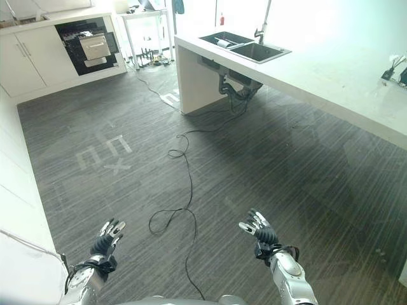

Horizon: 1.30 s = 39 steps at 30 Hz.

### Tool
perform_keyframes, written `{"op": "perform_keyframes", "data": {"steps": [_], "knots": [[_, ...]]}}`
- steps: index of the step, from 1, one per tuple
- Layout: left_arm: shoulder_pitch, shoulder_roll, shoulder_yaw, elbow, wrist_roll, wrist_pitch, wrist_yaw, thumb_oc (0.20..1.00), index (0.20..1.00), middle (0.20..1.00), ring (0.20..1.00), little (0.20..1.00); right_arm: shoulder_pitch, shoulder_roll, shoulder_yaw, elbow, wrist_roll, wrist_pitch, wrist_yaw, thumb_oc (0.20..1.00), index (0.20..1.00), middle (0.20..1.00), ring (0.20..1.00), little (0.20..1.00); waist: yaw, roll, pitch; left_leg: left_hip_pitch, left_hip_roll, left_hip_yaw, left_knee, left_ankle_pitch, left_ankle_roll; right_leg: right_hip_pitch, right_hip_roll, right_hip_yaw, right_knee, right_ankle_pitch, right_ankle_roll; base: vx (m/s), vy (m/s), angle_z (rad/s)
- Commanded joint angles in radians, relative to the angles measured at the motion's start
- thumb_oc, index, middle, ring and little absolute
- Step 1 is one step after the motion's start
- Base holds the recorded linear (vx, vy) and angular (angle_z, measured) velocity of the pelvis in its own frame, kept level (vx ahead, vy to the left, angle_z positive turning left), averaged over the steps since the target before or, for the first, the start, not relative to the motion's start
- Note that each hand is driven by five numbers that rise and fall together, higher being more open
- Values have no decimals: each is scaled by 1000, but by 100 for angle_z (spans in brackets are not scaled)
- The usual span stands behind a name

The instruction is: Place the dishes in the dishwasher.

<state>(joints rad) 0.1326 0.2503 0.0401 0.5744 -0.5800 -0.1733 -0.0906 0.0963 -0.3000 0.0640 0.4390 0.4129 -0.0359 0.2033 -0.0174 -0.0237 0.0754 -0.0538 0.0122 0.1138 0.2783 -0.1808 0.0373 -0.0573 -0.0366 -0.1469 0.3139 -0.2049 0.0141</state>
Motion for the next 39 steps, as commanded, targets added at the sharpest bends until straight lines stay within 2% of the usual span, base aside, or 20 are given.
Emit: {"op": "perform_keyframes", "data": {"steps": [1, 2, 5, 24, 35, 38, 39], "knots": [[-19, 48, -18, -47, 24, -69, -10, 1000, 1000, 1000, 1000, 1000, 6, -2, -21, -52, -10, -41, 17, 1000, 1000, 1000, 1000, 1000, -12, 2, -18, -7, 27, 31, 22, -56, -70, -3, -75, -49, -14, 28, 99, 23, -29, -3], [-8, 48, -17, -71, 8, -49, -18, 1000, 1000, 1000, 1000, 1000, 17, -3, -24, -87, -5, -32, 30, 1000, 1000, 1000, 1000, 1000, -15, 3, -17, -6, 28, 33, 22, -56, -70, -3, -75, -48, -14, 27, 98, 27, -37, -3], [8, 46, -16, -97, 2, -40, -18, 1000, 1000, 1000, 1000, 1000, 33, -2, -22, -110, -1, -28, 35, 1000, 1000, 1000, 1000, 1000, -16, 2, -16, -5, 30, 37, 22, -55, -69, -4, -74, -47, -14, 26, 97, 11, -40, -1], [45, 60, -16, -199, 17, -57, 2, 1000, 1000, 1000, 1000, 1000, 58, -32, -13, -240, 4, -42, 72, 1000, 1000, 1000, 1000, 1000, -12, -4, -2, -2, 34, 35, 22, -52, -71, -7, -62, -39, -14, 24, 96, -1, -25, 0], [41, 70, -10, -213, 22, -55, 13, 1000, 1000, 1000, 1000, 1000, 51, -41, 3, -261, -5, -53, 60, 1000, 1000, 1000, 1000, 1000, -15, -5, 4, 11, 42, 39, 22, -47, -77, 1, -44, -34, -14, 12, 84, 11, -71, 0], [41, 68, -9, -216, 26, -59, 14, 1000, 1000, 1000, 1000, 1000, 52, -54, 1, -269, 5, -50, 72, 1000, 1000, 1000, 1000, 1000, -8, -16, 19, 29, 36, 42, 22, -11, -99, 5, -41, -22, -14, 11, 68, 33, -112, -2], [36, 70, -17, -212, 43, -68, 7, 1000, 1000, 1000, 1000, 1000, 50, -63, 0, -271, 10, -53, 75, 1000, 1000, 1000, 1000, 1000, -2, -33, 38, 36, 33, 55, 22, 76, -120, 12, -49, -8, -14, 11, 56, 37, -168, -6]]}}
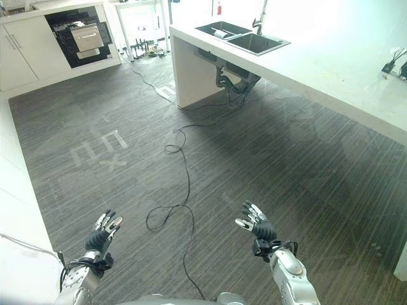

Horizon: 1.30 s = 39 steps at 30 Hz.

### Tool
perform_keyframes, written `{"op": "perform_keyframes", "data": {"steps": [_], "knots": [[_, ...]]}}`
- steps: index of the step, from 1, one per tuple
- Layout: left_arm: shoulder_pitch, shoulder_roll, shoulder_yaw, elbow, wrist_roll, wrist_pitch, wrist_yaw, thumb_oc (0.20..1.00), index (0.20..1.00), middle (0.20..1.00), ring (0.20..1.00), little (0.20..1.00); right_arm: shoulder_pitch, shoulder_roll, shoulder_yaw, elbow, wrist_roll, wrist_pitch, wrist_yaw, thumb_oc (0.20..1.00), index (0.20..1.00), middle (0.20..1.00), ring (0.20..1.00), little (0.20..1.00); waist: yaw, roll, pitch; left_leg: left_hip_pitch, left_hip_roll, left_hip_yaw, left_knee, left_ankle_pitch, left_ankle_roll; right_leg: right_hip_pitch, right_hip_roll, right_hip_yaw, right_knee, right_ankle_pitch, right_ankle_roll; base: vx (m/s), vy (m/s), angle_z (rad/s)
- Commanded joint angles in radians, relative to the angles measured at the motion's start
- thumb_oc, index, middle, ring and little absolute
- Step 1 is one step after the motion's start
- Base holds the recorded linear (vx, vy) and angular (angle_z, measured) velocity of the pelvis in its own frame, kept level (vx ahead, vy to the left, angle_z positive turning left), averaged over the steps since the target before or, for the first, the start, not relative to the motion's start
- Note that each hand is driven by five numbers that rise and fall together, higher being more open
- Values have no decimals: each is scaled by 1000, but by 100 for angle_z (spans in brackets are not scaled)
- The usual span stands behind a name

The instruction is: Place the dishes in the dishwasher.

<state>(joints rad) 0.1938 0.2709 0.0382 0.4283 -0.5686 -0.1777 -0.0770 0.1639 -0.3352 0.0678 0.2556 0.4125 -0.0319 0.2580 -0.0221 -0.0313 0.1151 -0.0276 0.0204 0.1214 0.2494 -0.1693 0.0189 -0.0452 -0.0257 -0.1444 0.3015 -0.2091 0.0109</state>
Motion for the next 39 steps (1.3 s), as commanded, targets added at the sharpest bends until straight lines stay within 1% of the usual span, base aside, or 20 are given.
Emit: {"op": "perform_keyframes", "data": {"steps": [1, 2, 3, 5, 6, 8, 9, 12, 18, 20, 22, 26, 27, 28, 29, 30, 31, 32, 35, 39], "knots": [[-29, 54, -21, -63, 50, -69, -13, 1000, 1000, 1000, 1000, 1000, -17, -39, -7, -94, 15, -62, 23, 1000, 1000, 1000, 1000, 1000, 11, -46, 18, -3, 19, 40, 70, 162, -124, 6, -70, 6, -2, 17, 46, -3, -161, -13], [-36, 57, -24, -56, 50, -69, -18, 1000, 1000, 1000, 1000, 1000, -17, -53, -10, -94, 17, -74, 32, 1000, 1000, 1000, 1000, 1000, 14, -56, 43, -79, 16, 15, 214, 182, -127, 7, -74, 17, -2, 25, 33, 16, -121, -16], [-42, 54, -21, -48, 46, -67, -23, 1000, 1000, 1000, 1000, 1000, -20, -58, -10, -84, 15, -85, 33, 1000, 1000, 1000, 1000, 1000, 16, -61, 58, -115, 16, 8, 256, 169, -116, 10, -74, 26, -2, 29, 30, 70, -42, -6], [-51, 54, -22, -30, 40, -68, -22, 1000, 1000, 1000, 1000, 1000, -37, -57, -8, -59, 11, -88, 28, 1000, 1000, 1000, 1000, 1000, 15, -48, 71, -100, 67, 65, 97, 183, -115, 28, -56, 34, -2, 12, 47, 199, 117, 7], [-45, 50, -21, -39, 45, -63, -16, 1000, 1000, 1000, 1000, 1000, -40, -55, -16, -61, 4, -77, 37, 1000, 1000, 1000, 1000, 1000, 15, -6, 76, -155, 134, 83, 51, 140, -122, 41, -20, 30, -2, -13, 61, 287, 275, 9], [-28, 48, -23, -40, 46, -69, -5, 1000, 1000, 1000, 1000, 1000, -16, -58, -37, -81, -25, -69, 67, 1000, 1000, 1000, 1000, 1000, 20, 37, 73, -256, 202, 54, 51, 163, -154, 76, 12, 27, -2, -46, 72, 376, 338, 10], [-20, 41, -17, -26, 38, -81, -10, 1000, 1000, 1000, 1000, 1000, -3, -67, -45, -89, -33, -71, 80, 1000, 1000, 1000, 1000, 1000, 28, 48, 73, -278, 214, 38, 51, 198, -162, 103, 18, 27, -2, -66, 70, 355, 277, -6], [-3, 22, -7, -14, 49, -97, -17, 1000, 1000, 1000, 1000, 1000, 14, -76, -45, -100, -31, -82, 81, 1000, 1000, 1000, 1000, 1000, 35, 50, 64, -289, 233, 52, 51, 178, -162, 133, -4, 14, -2, -86, 78, 331, 278, -49], [-8, 56, 5, -36, 67, -84, -42, 1000, 1000, 1000, 1000, 1000, 20, -39, -43, -147, -42, -70, 48, 1000, 1000, 1000, 1000, 1000, 64, 22, 3, -251, 135, 51, 51, 98, -82, 198, -86, 11, -2, -73, 138, 296, 258, -16], [-33, 74, 0, -34, 79, -62, -45, 1000, 1000, 1000, 1000, 1000, -7, -26, -30, -146, -45, -63, 23, 1000, 1000, 1000, 1000, 1000, 62, 10, -10, -232, 84, 25, 51, 74, -50, 200, -116, 8, -2, 49, 177, 226, 236, 41], [-43, 76, 3, -27, 83, -48, -44, 1000, 1000, 1000, 1000, 1000, -28, -12, -17, -145, -48, -55, 5, 1000, 1000, 1000, 1000, 1000, 51, 19, -17, -207, 55, -3, 51, 52, -29, 202, -111, 4, -2, 182, 200, 215, 268, 32], [-47, 77, 4, -33, 91, -32, -31, 1000, 1000, 1000, 1000, 1000, -27, 10, 6, -142, -68, -54, -2, 1000, 1000, 1000, 1000, 1000, 38, 56, -15, -162, 35, -14, 51, 15, -4, 49, -92, 1, 329, 270, 194, 151, 254, 15], [-57, 76, -1, -35, 80, -18, -17, 1000, 1000, 1000, 1000, 1000, -29, 5, 30, -130, -78, -59, -15, 1000, 1000, 1000, 1000, 1000, 24, 65, -5, -137, 37, -12, 51, 4, -3, -55, -94, -34, 340, 232, 163, 160, 178, -13], [-59, 78, 0, -36, 75, -15, -20, 1000, 1000, 1000, 1000, 1000, -28, 3, 31, -131, -78, -58, -15, 1000, 1000, 1000, 1000, 1000, 22, 64, -3, -133, 36, -14, 51, 4, -5, -57, -88, -42, 315, 216, 159, 245, 37, -10], [-65, 83, 3, -42, 75, -8, -38, 1000, 1000, 1000, 1000, 1000, -14, -10, 21, -141, -65, -52, -10, 1000, 1000, 1000, 1000, 1000, 7, 52, 10, -112, 21, -35, 51, -4, -8, -46, -62, -74, 168, 183, 147, 246, -135, -3], [-61, 90, 5, -51, 76, -10, -49, 1000, 1000, 1000, 1000, 1000, 4, -18, 6, -140, -57, -65, 4, 1000, 1000, 1000, 1000, 1000, -7, 35, 21, -87, 5, -43, 51, -23, -11, -71, -75, -89, 44, 215, 148, 310, -219, 15], [-52, 95, 7, -61, 77, -12, -58, 1000, 1000, 1000, 1000, 1000, 21, -25, -6, -136, -44, -81, 20, 1000, 1000, 1000, 1000, 1000, -21, 19, 38, -59, -4, -47, 51, -44, -13, -101, -99, -93, -2, 235, 155, 311, -301, 25], [-41, 102, 3, -71, 76, -17, -60, 1000, 1000, 1000, 1000, 1000, 36, -31, -19, -127, -32, -103, 37, 1000, 1000, 1000, 1000, 1000, -38, -5, 53, -27, -22, -53, 51, -71, -16, -186, -146, -67, -2, 252, 170, 283, -265, 74], [-26, 100, -23, -76, 75, -37, -62, 1000, 1000, 1000, 1000, 1000, 44, -32, -33, -136, -23, -111, 33, 1000, 1000, 1000, 1000, 1000, -60, -26, 59, 30, -50, -82, 51, -127, -9, -290, -210, 1, -2, 290, 187, 369, -279, 45], [-3, 87, -23, -105, 71, -32, -56, 1000, 1000, 1000, 1000, 1000, 22, -34, -25, -158, -39, -99, -2, 1000, 1000, 1000, 1000, 1000, -53, -36, 27, 74, -63, -81, 51, -155, -18, -267, -217, 13, -2, 269, 190, 367, -272, 52]]}}
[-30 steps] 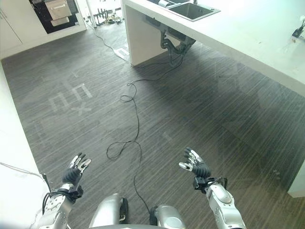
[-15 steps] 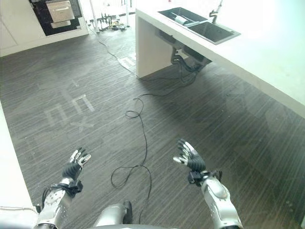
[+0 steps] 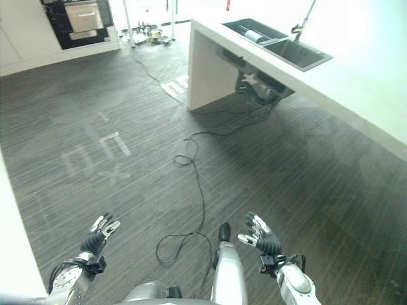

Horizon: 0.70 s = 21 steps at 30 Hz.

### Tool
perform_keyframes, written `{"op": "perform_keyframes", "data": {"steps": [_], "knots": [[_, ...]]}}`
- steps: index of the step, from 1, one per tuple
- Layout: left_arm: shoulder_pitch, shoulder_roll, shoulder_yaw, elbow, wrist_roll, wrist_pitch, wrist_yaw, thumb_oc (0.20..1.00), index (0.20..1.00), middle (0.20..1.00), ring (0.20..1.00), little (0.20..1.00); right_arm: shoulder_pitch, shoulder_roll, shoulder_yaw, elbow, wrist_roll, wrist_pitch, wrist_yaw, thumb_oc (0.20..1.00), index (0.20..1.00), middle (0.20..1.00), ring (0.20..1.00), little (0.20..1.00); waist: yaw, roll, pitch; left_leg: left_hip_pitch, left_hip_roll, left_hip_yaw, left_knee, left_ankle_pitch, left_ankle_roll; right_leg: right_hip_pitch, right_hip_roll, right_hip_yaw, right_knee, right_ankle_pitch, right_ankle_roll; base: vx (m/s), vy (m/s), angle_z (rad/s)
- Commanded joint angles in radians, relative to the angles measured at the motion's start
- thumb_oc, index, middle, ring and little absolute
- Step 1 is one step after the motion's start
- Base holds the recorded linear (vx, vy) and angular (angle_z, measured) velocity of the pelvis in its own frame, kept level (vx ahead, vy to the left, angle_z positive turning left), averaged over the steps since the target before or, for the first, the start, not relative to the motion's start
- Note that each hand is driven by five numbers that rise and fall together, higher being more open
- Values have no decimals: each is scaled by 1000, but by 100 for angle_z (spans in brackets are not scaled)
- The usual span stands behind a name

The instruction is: Place the dishes in the dishwasher.

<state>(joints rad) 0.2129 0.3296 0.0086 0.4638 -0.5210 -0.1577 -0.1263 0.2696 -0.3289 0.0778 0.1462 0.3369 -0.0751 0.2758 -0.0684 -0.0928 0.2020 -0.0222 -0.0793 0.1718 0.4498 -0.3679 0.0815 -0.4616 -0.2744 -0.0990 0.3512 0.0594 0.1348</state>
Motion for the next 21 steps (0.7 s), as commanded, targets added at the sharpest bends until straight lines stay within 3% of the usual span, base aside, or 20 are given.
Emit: {"op": "perform_keyframes", "data": {"steps": [1, 4, 6, 7, 9, 10, 11, 12, 13, 15, 17, 19, 21], "knots": [[-21, 29, 8, -150, 33, -42, -13, 1000, 1000, 1000, 1000, 1000, -91, -45, -34, -62, 39, -52, -33, 1000, 1000, 1000, 1000, 1000, -7, 27, -68, 85, 45, -128, -150, 39, -87, 162, 36, -37, -51, -2, 62, 304, -268, 0], [-20, 30, 11, -161, 27, -47, -23, 1000, 1000, 1000, 1000, 1000, -116, -60, -42, -92, 41, -60, -53, 1000, 1000, 1000, 1000, 1000, -19, 40, -89, 123, 87, -96, -150, 38, -114, 187, 55, -63, -51, -31, 43, 287, -256, 4], [-23, 26, 16, -180, 11, -59, -16, 1000, 1000, 1000, 1000, 1000, -124, -74, -55, -116, 43, -63, -39, 1000, 1000, 1000, 1000, 1000, -32, 52, -100, 143, 119, -64, -150, 79, -137, 203, 74, -72, -51, -53, 21, 347, -293, -18], [-24, 26, 11, -213, 32, -93, -8, 1000, 1000, 1000, 1000, 1000, -118, -95, -71, -152, 40, -64, -23, 1000, 1000, 1000, 1000, 1000, -34, 59, -105, 165, 151, -60, -150, 229, -176, 226, 110, -66, -51, -88, -13, 346, -290, -32], [-21, 27, 7, -241, 46, -118, 5, 1000, 1000, 1000, 1000, 1000, -114, -112, -81, -170, 45, -64, -4, 1000, 1000, 1000, 1000, 1000, -27, 47, -104, 183, 149, -68, -130, 357, -203, 250, 123, -45, -51, -116, -37, 280, -237, -41], [-21, 25, 7, -253, 49, -131, 13, 1000, 1000, 1000, 1000, 1000, -116, -117, -84, -173, 39, -68, 7, 1000, 1000, 1000, 1000, 1000, -21, 41, -97, 146, 143, -78, -41, 384, -212, 267, 130, -34, -51, -130, -52, 272, -230, -47], [-21, 18, 5, -267, 34, -147, 12, 1000, 1000, 1000, 1000, 1000, -120, -124, -81, -174, 32, -80, 13, 1000, 1000, 1000, 1000, 1000, 4, 15, -74, 1, 125, -86, 144, 388, -196, 314, 125, -21, -51, -150, -72, 208, -171, -43], [-22, 18, 5, -268, 33, -149, 10, 1000, 1000, 1000, 1000, 1000, -120, -125, -81, -174, 32, -81, 12, 1000, 1000, 1000, 1000, 1000, 6, 16, -71, -15, 128, -85, 158, 379, -191, 318, 126, -23, -51, -152, -72, 240, -118, -47], [-25, 20, 9, -279, 26, -145, 1, 1000, 1000, 1000, 1000, 1000, -132, -129, -77, -174, 32, -78, 7, 1000, 1000, 1000, 1000, 1000, 22, 12, -57, -50, 141, -62, 100, 350, -171, 344, 131, -23, -51, -171, -69, 226, 59, -30], [-12, 26, 19, -294, 14, -146, -16, 1000, 1000, 1000, 1000, 1000, -140, -129, -84, -178, 31, -64, 15, 1000, 1000, 1000, 1000, 1000, 28, 29, -52, -22, 189, -10, -150, 357, -172, 365, 149, -21, -51, -200, -52, 271, 182, -22], [-4, 19, 26, -291, 2, -147, -27, 1000, 1000, 1000, 1000, 1000, -121, -122, -101, -196, 10, -54, 38, 1000, 1000, 1000, 1000, 1000, 28, 80, -49, -136, 267, -11, -150, 295, -203, 391, 184, -32, -51, -231, -35, 260, 345, -7], [-5, -1, 23, -260, -4, -161, -21, 1000, 1000, 1000, 1000, 1000, -111, -124, -105, -205, -10, -51, 55, 1000, 1000, 1000, 1000, 1000, 44, 95, -53, -204, 300, -42, -150, 324, -224, 432, 194, -30, -51, -268, -31, 339, 364, 6], [-7, -9, 25, -238, 1, -175, -23, 1000, 1000, 1000, 1000, 1000, -112, -138, -102, -201, -9, -53, 60, 1000, 1000, 1000, 1000, 1000, 52, 94, -59, -214, 313, -35, -150, 315, -219, 458, 179, -38, -51, -289, -25, 269, 298, -27]]}}
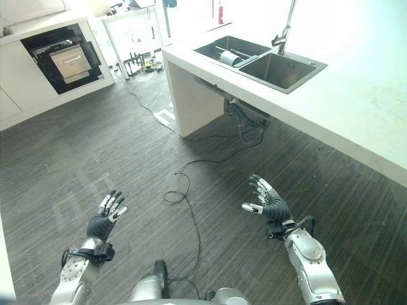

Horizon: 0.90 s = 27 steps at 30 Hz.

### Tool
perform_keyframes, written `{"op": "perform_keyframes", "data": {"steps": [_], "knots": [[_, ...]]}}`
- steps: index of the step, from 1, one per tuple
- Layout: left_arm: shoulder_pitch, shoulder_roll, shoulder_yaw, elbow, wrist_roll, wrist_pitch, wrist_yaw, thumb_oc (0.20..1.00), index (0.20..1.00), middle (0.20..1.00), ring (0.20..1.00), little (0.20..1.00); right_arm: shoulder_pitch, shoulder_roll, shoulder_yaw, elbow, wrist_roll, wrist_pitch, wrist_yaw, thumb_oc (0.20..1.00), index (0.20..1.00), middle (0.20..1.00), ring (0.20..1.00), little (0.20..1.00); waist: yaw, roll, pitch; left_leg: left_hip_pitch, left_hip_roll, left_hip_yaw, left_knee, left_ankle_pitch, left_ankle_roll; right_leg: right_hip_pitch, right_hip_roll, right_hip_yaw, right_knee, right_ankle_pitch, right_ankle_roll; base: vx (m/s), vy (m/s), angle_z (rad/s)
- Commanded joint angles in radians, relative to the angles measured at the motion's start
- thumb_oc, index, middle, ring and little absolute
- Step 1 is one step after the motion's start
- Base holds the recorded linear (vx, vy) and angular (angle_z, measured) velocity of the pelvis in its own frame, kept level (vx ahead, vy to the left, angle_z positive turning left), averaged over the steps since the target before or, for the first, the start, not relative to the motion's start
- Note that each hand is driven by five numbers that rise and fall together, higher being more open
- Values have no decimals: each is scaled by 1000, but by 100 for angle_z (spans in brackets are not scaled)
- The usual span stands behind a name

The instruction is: Place the dishes in the dishwasher.

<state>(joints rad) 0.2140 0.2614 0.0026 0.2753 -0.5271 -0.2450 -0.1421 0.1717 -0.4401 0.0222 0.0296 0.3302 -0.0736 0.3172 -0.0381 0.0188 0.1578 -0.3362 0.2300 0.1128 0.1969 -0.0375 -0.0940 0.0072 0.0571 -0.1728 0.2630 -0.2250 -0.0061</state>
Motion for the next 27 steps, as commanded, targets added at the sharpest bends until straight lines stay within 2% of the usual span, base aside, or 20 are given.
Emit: {"op": "perform_keyframes", "data": {"steps": [1, 2, 6, 9, 12, 14, 15, 16, 17, 19, 20, 21, 23, 24, 25, 27], "knots": [[-7, 58, 30, -50, 9, -89, -1, 1000, 1000, 1000, 1000, 1000, -12, -28, -46, -90, 0, -52, 21, 1000, 1000, 1000, 1000, 1000, 23, -16, -19, 96, 6, 25, 103, -18, -43, -5, -160, 28, 37, -6, 120, 324, 395, -59], [-7, 70, 44, -60, 10, -87, 0, 1000, 1000, 1000, 1000, 1000, 16, -16, -58, -125, 9, -47, 35, 1000, 1000, 1000, 1000, 1000, 26, -21, -36, 119, -27, 18, 103, -48, -22, 13, -191, 22, 37, -8, 144, 293, 359, -48], [-31, 101, 66, -71, 19, -86, -4, 1000, 1000, 1000, 1000, 1000, 18, 3, -62, -150, 13, -45, 27, 1000, 1000, 1000, 1000, 1000, 34, -37, -49, 137, -63, 20, 103, -78, 1, 27, -226, 11, 37, 7, 174, 195, 245, -4], [-53, 124, 77, -93, 28, -85, 2, 1000, 1000, 1000, 1000, 1000, -13, 16, -57, -151, 14, -40, 6, 1000, 1000, 1000, 1000, 1000, 52, -52, -57, 142, -99, 16, 103, -94, 32, 34, -254, 3, 37, 55, 199, 145, 231, 22], [-62, 129, 89, -111, 24, -80, -5, 1000, 1000, 1000, 1000, 1000, -45, 32, -46, -139, 0, -43, -19, 1000, 1000, 1000, 1000, 1000, 66, -56, -63, 149, -132, 9, 103, -109, 64, 53, -259, 0, 37, 133, 209, 136, 213, 17], [-55, 125, 97, -138, 28, -71, -11, 1000, 1000, 1000, 1000, 1000, -48, 45, -37, -145, -5, -59, -45, 1000, 1000, 1000, 1000, 1000, 61, -35, -65, 171, -154, -19, 103, -128, 88, 59, -227, 2, 83, 260, 205, 184, 284, 15], [-54, 125, 98, -142, 27, -69, -11, 1000, 1000, 1000, 1000, 1000, -47, 45, -37, -147, -5, -61, -46, 1000, 1000, 1000, 1000, 1000, 61, -32, -64, 172, -155, -20, 103, -130, 90, 50, -225, 3, 104, 263, 204, 183, 353, 26], [-46, 126, 99, -165, 36, -75, -9, 1000, 1000, 1000, 1000, 1000, -40, 46, -29, -165, -10, -64, -53, 1000, 1000, 1000, 1000, 1000, 52, -16, -54, 193, -159, -19, 103, -146, 103, -33, -199, 2, 251, 271, 188, 97, 213, 28], [-46, 126, 98, -167, 38, -75, -7, 1000, 1000, 1000, 1000, 1000, -41, 46, -28, -165, -10, -63, -54, 1000, 1000, 1000, 1000, 1000, 52, -17, -54, 193, -159, -19, 103, -147, 103, -40, -199, 1, 253, 268, 186, 166, 238, 21], [-51, 137, 102, -191, 32, -69, 5, 1000, 1000, 1000, 1000, 1000, -37, 20, -35, -178, 9, -55, -44, 1000, 1000, 1000, 1000, 1000, 42, -30, -44, 211, -172, -24, 103, -156, 99, -59, -170, -62, 123, 228, 166, 182, 4, -6], [-49, 143, 116, -211, 30, -68, 2, 1000, 1000, 1000, 1000, 1000, -24, 5, -57, -183, 28, -61, -20, 1000, 1000, 1000, 1000, 1000, 38, -43, -36, 226, -179, -26, 103, -166, 94, -68, -171, -91, 46, 231, 164, 215, -134, -18], [-37, 152, 132, -235, 29, -74, -8, 1000, 1000, 1000, 1000, 1000, -8, -12, -83, -187, 46, -73, 3, 1000, 1000, 1000, 1000, 1000, 32, -63, -24, 247, -190, -21, 103, -180, 88, -110, -194, -103, 37, 214, 167, 192, -181, -29], [-19, 161, 136, -261, 30, -89, -18, 1000, 1000, 1000, 1000, 1000, 5, -33, -106, -192, 72, -88, 4, 1000, 1000, 1000, 1000, 1000, 21, -88, -11, 277, -204, -11, 103, -210, 84, -202, -248, -105, 37, 231, 181, 262, -276, -41], [-22, 160, 118, -264, 46, -114, -17, 1000, 1000, 1000, 1000, 1000, 9, -15, -113, -195, 66, -113, -11, 1000, 1000, 1000, 1000, 1000, -7, -97, 0, 317, -217, -30, 103, -248, 85, -324, -298, -55, 37, 281, 198, 405, -382, -11], [-20, 158, 113, -265, 48, -118, -18, 1000, 1000, 1000, 1000, 1000, 14, -5, -113, -200, 59, -118, -17, 1000, 1000, 1000, 1000, 1000, -16, -98, 0, 329, -221, -37, 103, -260, 90, -341, -300, -36, 37, 293, 201, 430, -391, 22], [-13, 149, 108, -262, 40, -123, -24, 1000, 1000, 1000, 1000, 1000, 21, -1, -114, -206, 51, -128, -31, 1000, 1000, 1000, 1000, 1000, -20, -101, -9, 345, -228, -36, 103, -271, 90, -345, -301, -22, 37, 268, 200, 281, -233, 51]]}}
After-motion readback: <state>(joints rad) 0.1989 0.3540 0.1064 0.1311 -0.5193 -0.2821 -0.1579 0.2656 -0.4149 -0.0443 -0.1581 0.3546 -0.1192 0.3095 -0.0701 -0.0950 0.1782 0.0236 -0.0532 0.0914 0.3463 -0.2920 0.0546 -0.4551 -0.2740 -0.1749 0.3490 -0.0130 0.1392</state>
